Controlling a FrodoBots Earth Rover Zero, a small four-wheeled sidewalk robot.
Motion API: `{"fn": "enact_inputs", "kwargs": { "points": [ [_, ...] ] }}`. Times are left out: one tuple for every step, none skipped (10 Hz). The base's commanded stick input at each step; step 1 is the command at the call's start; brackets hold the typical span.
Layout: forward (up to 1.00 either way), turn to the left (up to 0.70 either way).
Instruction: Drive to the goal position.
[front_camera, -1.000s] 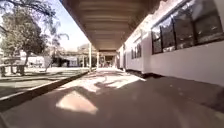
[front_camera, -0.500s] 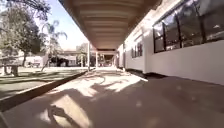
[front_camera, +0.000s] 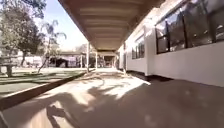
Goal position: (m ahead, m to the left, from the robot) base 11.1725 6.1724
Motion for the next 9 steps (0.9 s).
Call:
{"fn": "enact_inputs", "kwargs": {
  "points": [
    [0.7,0.0],
    [0.7,0.0],
    [0.7,0.0],
    [0.7,0.0],
    [0.7,0.0],
    [0.7,0.0],
    [0.7,0.0],
    [0.7,0.0],
    [0.7,0.0]
  ]
}}
